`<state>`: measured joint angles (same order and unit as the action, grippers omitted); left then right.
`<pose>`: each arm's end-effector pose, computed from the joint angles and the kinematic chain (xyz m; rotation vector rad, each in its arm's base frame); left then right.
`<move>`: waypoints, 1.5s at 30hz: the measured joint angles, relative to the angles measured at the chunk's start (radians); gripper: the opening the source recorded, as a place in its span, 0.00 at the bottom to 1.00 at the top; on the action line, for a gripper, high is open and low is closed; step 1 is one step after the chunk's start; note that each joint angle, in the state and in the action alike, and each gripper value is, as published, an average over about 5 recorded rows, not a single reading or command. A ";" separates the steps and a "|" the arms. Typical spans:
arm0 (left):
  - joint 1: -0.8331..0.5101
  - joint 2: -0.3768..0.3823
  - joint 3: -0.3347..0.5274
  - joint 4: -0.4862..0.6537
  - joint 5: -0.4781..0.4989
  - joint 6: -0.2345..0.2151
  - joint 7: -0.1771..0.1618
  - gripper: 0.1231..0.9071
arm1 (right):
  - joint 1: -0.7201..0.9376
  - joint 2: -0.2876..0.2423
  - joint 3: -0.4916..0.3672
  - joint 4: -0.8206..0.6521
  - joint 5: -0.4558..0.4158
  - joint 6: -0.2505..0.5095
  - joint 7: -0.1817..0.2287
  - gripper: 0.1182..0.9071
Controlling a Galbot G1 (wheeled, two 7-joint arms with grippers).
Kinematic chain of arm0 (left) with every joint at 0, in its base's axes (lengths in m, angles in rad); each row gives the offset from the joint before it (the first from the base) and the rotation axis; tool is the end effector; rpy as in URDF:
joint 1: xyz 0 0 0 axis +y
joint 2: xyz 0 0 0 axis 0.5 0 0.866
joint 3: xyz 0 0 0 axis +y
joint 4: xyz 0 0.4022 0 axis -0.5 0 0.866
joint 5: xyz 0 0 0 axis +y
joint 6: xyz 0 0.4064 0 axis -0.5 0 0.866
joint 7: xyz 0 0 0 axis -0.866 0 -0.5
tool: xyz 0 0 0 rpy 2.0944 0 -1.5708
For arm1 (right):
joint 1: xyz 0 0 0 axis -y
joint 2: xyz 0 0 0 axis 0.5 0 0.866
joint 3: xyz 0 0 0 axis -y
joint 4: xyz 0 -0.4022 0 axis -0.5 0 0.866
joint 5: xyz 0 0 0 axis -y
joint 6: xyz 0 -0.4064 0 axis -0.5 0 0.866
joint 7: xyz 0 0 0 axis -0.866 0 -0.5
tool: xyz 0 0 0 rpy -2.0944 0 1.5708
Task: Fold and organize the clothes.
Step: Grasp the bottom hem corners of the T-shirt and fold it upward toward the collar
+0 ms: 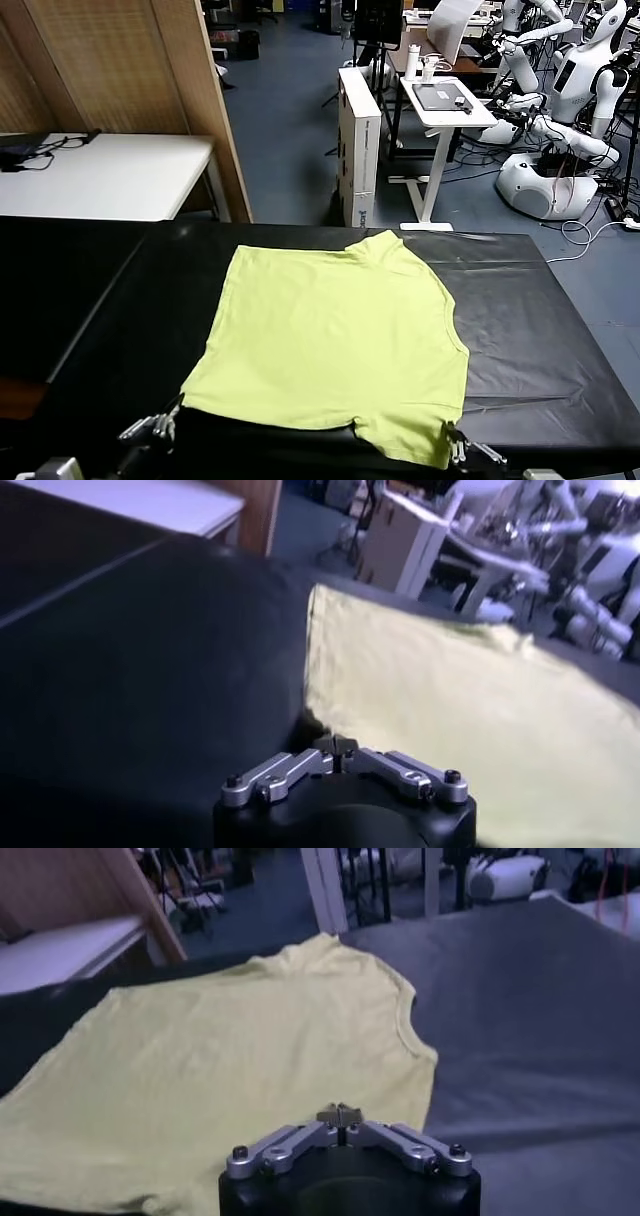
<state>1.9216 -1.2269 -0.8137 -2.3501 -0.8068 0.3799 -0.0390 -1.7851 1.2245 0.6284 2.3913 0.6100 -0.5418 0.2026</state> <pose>0.1149 0.1172 -0.2650 -0.0899 -2.6565 0.4706 0.1441 -0.0629 -0.2511 0.0896 -2.6187 -0.2390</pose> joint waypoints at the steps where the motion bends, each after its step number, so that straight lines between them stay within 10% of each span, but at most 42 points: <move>1: -0.020 -0.001 0.004 0.007 -0.004 0.001 -0.004 0.03 | 0.021 -0.006 -0.003 -0.016 0.006 0.000 0.000 0.03; 24: -0.355 0.078 0.147 0.263 0.090 -0.017 0.008 0.03 | 0.423 -0.136 -0.161 -0.348 0.010 0.014 0.000 0.03; 45: -0.511 0.134 0.233 0.412 0.101 -0.013 0.006 0.03 | 0.550 -0.132 -0.237 -0.465 -0.013 0.030 0.025 0.03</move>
<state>1.4103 -1.0928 -0.5803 -1.9381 -0.7055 0.3669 -0.0331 -1.2354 1.0928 0.3915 1.9263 0.5966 -0.5122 0.2274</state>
